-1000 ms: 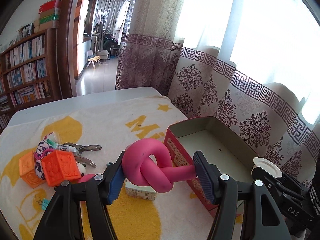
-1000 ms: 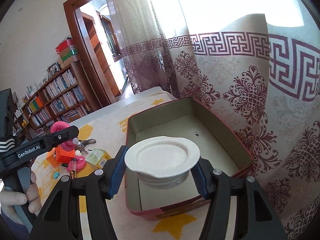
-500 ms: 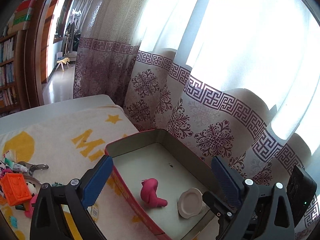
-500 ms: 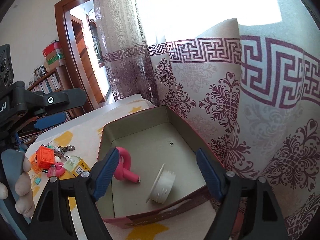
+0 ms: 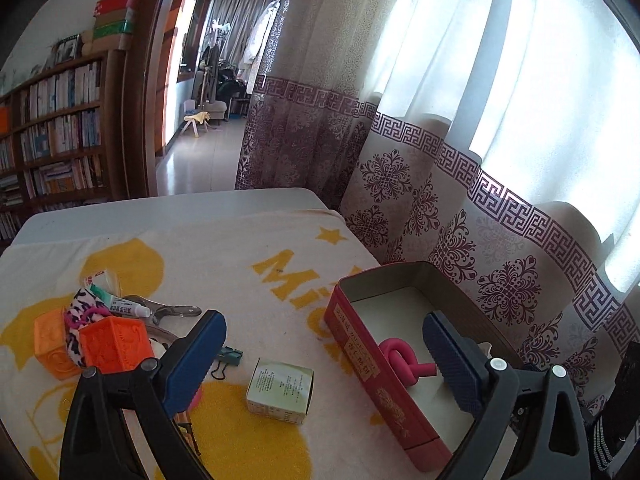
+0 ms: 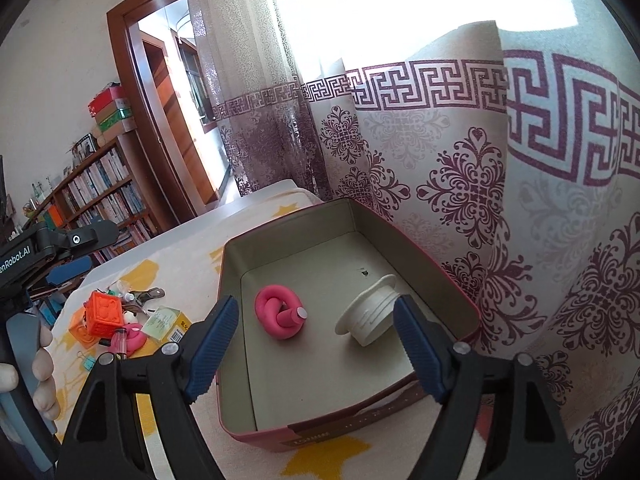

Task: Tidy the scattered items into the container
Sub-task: 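Carry the tube and saucer into the red tin and open both tools, then return both tools to the table and approach the teal clip and lighter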

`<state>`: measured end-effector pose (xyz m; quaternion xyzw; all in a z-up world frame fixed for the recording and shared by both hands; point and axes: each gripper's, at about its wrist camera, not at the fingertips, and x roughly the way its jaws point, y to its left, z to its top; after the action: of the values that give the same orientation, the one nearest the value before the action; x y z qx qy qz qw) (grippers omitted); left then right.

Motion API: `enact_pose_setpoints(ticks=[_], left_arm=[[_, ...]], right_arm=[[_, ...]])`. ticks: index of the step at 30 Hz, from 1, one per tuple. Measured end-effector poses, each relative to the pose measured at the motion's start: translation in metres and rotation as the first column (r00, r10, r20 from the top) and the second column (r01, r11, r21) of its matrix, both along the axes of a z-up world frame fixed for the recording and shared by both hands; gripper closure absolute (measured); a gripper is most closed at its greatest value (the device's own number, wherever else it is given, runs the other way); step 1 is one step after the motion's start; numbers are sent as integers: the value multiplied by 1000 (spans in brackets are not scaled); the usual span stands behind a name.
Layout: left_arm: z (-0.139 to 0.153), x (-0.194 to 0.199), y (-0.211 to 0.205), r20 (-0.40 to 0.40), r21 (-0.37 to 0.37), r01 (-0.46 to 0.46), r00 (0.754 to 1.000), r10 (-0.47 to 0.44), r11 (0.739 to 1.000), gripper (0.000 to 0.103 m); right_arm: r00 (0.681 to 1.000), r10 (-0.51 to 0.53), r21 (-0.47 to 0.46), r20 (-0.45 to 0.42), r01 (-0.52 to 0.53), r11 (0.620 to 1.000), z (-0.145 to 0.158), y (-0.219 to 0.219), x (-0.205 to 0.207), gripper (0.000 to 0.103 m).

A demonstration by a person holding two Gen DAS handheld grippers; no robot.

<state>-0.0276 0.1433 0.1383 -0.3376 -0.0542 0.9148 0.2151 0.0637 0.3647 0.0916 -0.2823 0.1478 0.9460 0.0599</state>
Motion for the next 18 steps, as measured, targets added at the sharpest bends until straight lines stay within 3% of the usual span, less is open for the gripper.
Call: enact_pose_setpoints(ticks=[18], left_arm=[[-25,1,-97,74,-4,-165,984,165,986,2]], right_arm=[[994,110,4,20,-110,994,1,-55,-10,20]])
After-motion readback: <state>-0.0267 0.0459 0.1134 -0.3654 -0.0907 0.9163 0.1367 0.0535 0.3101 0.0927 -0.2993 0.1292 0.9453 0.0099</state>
